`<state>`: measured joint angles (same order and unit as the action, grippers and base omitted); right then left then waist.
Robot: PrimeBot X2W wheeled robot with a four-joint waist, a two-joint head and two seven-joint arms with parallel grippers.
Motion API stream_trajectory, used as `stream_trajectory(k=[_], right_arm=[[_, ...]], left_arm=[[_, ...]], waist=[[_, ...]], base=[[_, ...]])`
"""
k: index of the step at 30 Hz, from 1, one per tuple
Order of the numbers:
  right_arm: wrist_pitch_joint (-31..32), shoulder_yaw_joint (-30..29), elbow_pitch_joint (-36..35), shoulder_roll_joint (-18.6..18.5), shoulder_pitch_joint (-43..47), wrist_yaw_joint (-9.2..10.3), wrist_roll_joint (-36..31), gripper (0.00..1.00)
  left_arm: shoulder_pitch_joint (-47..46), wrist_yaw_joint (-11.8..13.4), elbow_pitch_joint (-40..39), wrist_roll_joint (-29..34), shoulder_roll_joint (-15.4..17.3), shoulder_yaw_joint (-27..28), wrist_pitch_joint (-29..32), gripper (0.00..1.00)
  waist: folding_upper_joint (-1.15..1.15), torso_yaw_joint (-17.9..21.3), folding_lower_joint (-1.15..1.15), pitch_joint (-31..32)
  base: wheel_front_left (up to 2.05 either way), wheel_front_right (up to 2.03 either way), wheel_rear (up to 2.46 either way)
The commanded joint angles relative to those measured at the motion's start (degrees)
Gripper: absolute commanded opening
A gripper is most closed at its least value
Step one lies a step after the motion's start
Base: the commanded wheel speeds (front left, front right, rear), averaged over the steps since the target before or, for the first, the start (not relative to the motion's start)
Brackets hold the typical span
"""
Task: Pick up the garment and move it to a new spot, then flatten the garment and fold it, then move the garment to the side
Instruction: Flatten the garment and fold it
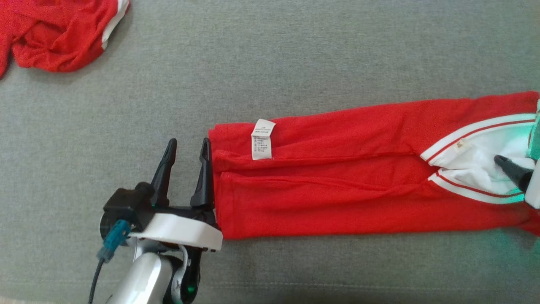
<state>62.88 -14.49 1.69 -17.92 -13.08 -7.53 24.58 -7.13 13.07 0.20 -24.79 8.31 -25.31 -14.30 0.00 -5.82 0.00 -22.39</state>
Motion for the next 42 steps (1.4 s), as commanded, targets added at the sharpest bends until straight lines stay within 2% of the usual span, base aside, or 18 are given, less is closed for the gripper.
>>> stream_trajectory(k=[1,2,3,4,9,17,22,26,31,32,37,42], right_arm=[[1.0,1.1,1.1,0.4,0.1,0.04,-0.4,1.0],[0.8,0.9,1.7,0.8,-0.2,0.04,-0.3,1.0],[0.0,0.5,2.3,1.3,-0.6,0.04,-0.3,0.62],[-0.9,-0.4,3.0,2.0,-1.2,0.04,-0.1,0.0],[-3.6,-2.5,5.0,3.3,-3.0,0.04,1.0,0.0],[-6.3,-13.6,6.0,-1.5,-4.6,0.04,-0.7,0.0],[-5.6,-15.1,2.5,-4.2,-4.7,0.04,1.5,0.0],[-3.5,-10.3,-4.0,-4.2,-2.6,0.04,5.0,0.0],[0.7,-1.4,-14.5,-1.4,2.9,0.04,8.9,0.0],[0.7,-1.4,-14.5,-1.4,2.9,0.04,8.9,0.0],[3.1,8.8,-21.8,3.3,6.6,0.04,10.1,0.0],[1.3,18.3,-21.2,9.0,4.4,0.04,10.4,0.0]], left_arm=[[-0.2,-0.5,-1.7,0.9,-0.2,2.2,-0.7,1.0],[0.1,-1.0,-1.5,1.4,-0.4,2.5,-0.7,1.0],[0.3,-1.4,-1.3,1.9,-0.6,2.8,-0.7,1.0],[0.5,-1.8,-1.2,2.3,-1.0,3.2,-0.7,1.0],[2.2,-3.5,-0.2,3.7,-2.4,5.3,-0.7,1.0],[4.8,-5.7,0.3,4.9,-4.5,7.9,-0.7,1.0],[6.2,-6.7,0.8,5.1,-5.1,8.8,-0.7,1.0],[6.9,-7.3,1.4,4.9,-5.3,9.1,-0.7,1.0],[7.1,-7.4,2.2,4.3,-5.4,9.2,-0.7,1.0],[7.1,-7.4,2.2,4.3,-5.4,9.2,-0.7,1.0],[7.1,-6.7,2.6,3.1,-5.4,8.4,-0.7,1.0],[6.9,-6.3,4.2,2.5,-5.4,6.6,-0.7,1.0]], waist=[[0.0,-0.4,0.0,-0.1],[0.0,-0.6,0.0,0.0],[0.0,-0.8,0.0,0.1],[0.0,-0.9,0.0,0.3],[0.0,-0.9,0.0,2.0],[0.0,-0.9,0.0,4.8],[0.0,-0.6,0.0,6.5],[0.0,-0.2,0.0,7.7],[0.0,-0.1,0.0,9.2],[0.0,-0.1,0.0,9.2],[0.0,-0.1,0.0,9.9],[0.0,-1.0,0.0,10.1]], base=[[0.0,0.0,0.0],[0.0,0.0,0.0],[0.0,0.0,0.0],[0.0,0.0,0.0],[0.0,0.0,0.0],[0.0,0.0,0.0],[0.0,0.0,0.0],[0.0,0.0,0.0],[0.0,0.0,0.0],[0.0,0.0,0.0],[0.0,0.0,0.0],[0.0,0.0,0.0]])
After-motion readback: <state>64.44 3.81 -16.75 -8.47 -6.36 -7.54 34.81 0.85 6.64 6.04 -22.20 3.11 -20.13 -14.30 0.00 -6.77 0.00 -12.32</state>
